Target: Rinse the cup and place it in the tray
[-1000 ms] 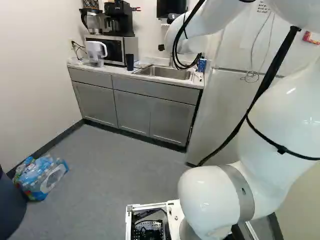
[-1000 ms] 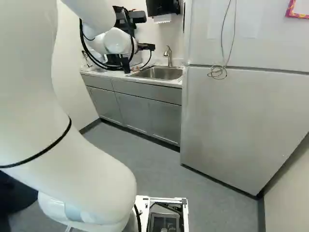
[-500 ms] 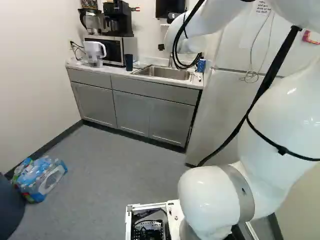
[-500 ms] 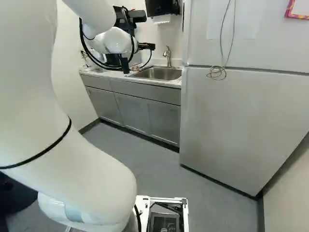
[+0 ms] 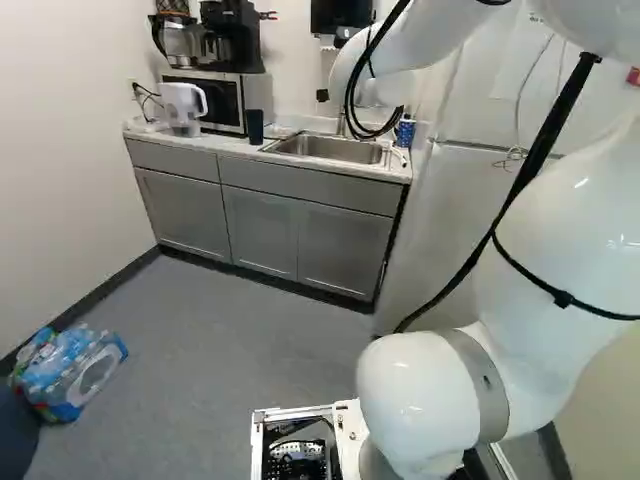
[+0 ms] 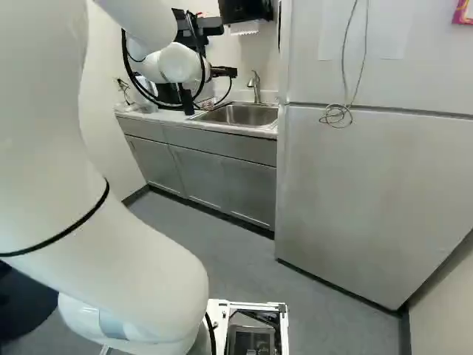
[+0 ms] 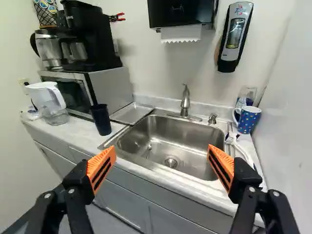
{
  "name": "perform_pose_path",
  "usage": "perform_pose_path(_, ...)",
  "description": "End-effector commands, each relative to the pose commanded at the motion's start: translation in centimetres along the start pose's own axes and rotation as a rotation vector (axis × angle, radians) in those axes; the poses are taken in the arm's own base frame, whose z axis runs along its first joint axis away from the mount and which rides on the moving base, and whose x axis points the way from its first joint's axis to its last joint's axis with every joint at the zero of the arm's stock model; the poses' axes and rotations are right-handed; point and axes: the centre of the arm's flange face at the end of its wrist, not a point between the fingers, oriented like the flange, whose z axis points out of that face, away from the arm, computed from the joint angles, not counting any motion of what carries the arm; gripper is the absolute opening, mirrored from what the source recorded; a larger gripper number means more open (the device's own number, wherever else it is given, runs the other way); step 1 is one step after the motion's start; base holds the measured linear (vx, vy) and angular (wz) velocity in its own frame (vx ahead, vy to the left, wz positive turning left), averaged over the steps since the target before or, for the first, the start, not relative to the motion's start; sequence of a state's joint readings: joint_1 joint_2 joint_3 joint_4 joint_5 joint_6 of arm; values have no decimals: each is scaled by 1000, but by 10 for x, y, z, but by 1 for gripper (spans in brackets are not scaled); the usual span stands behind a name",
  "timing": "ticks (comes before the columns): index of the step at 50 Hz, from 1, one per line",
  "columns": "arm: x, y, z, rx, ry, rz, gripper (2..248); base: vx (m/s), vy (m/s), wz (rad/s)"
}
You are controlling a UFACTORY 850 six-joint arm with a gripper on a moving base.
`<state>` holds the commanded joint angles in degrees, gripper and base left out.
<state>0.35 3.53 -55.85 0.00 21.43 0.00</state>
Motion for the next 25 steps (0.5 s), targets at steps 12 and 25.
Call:
perform_pose_path(12,0,0,0,0,0,0,247,133,32,-22)
perform_pose_path(25,0,0,0,0,0,0,247,131,34,-19)
